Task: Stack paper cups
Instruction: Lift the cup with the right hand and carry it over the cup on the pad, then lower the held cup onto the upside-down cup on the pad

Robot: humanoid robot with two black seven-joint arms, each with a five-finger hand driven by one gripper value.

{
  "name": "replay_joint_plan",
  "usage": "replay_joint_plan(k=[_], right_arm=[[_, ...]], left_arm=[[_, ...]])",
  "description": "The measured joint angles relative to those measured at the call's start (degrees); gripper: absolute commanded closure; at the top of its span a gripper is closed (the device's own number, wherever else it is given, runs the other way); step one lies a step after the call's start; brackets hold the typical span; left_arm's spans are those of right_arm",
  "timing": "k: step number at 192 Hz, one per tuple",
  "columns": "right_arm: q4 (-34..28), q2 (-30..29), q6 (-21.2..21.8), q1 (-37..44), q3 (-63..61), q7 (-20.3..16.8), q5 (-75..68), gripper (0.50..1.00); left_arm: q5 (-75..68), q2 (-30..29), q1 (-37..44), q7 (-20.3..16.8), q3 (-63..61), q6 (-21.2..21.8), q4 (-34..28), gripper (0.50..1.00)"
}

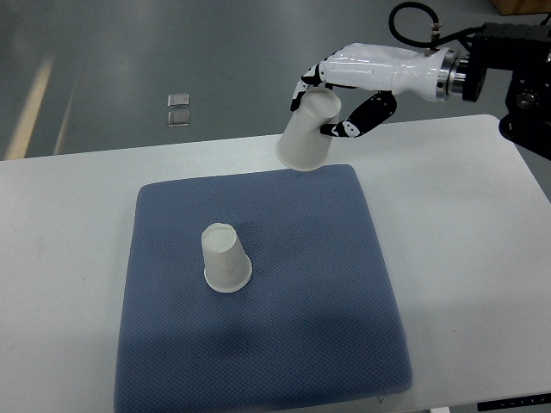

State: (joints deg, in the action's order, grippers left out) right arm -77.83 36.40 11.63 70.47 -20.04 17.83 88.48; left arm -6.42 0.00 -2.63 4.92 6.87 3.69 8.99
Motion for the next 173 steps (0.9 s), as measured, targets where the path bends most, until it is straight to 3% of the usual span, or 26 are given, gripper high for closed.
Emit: replay_joint_plan(k=[99,173], right_arm=[[-3.8,-13.6,7.0,3.8,0.0,-0.1,-0.1,0.959],[-3.1,-18.4,7.9,3.5,0.8,-0.6,3.6,0.946]], left_arm=[[0.0,0.0,0.0,0.0,0.0,0.0,0.0,0.5],[0.0,0.0,0.0,0.0,0.0,0.0,0.0,0.5]])
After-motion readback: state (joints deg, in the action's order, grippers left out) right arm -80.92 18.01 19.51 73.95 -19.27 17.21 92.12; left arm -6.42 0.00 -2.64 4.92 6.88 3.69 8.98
